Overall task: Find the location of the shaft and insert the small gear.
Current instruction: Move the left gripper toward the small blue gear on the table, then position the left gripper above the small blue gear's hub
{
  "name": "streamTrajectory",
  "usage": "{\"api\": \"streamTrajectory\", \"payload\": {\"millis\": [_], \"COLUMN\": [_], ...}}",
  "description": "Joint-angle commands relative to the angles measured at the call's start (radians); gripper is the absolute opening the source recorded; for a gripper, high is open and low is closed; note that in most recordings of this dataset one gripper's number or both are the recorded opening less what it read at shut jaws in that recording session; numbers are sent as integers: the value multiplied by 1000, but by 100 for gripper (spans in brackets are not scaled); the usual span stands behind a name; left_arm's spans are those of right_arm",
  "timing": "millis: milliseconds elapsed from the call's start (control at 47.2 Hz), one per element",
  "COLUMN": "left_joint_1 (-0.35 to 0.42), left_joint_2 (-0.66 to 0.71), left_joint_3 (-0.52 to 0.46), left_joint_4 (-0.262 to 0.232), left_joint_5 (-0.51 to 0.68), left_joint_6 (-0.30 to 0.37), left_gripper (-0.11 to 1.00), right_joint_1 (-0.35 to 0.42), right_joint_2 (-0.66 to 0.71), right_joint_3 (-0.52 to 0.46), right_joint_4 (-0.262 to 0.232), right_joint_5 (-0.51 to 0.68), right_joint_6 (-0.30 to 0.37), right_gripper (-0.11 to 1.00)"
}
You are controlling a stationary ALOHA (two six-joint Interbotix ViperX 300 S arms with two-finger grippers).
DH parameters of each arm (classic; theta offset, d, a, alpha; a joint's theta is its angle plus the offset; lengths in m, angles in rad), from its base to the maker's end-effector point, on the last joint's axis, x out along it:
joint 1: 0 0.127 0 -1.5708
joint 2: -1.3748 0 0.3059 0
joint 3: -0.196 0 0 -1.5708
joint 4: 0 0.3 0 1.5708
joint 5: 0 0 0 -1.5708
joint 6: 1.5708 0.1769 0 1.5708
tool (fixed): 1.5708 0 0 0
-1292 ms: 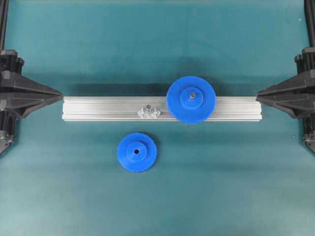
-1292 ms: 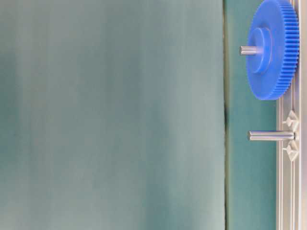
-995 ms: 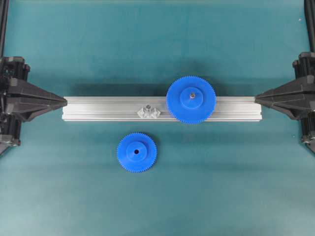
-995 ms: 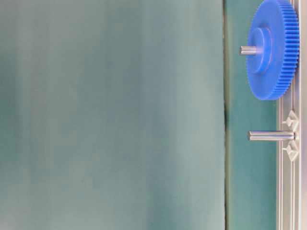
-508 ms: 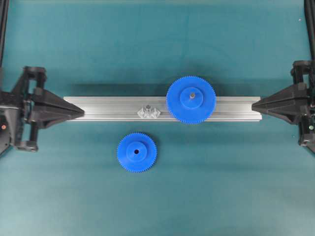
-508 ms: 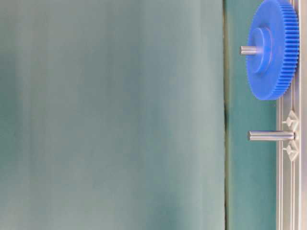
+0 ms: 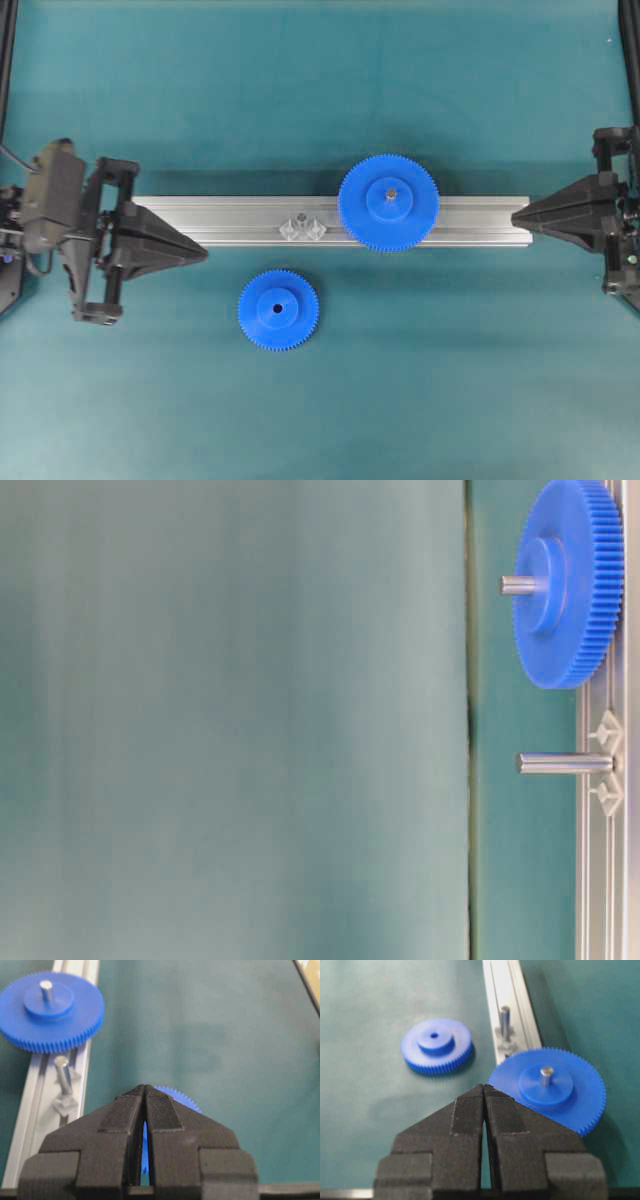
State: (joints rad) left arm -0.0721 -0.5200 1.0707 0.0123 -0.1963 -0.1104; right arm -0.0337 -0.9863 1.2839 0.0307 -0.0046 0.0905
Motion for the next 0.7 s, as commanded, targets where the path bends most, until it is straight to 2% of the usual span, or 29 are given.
{"api": "streamTrajectory", "payload": {"millis": [0,212,678], "left_joint_1": [-8,-28,-44], "left_joint_2": [25,120,307], "left_joint_3": [-46,-106,-230], "left_joint_4": [2,3,3], "left_joint_5": [17,89,155], "left_joint_6": [-3,-2,-2], "left_gripper": [1,1,1], "right_joint_1": [-9,-15,-29], "right_joint_2": [8,8,8], "right_joint_3": [-9,-6,2], "right_joint_4": [3,3,3], "right_joint_5": [0,23,41], "right_joint_6": [9,9,9], "right_gripper": [0,0,0]}}
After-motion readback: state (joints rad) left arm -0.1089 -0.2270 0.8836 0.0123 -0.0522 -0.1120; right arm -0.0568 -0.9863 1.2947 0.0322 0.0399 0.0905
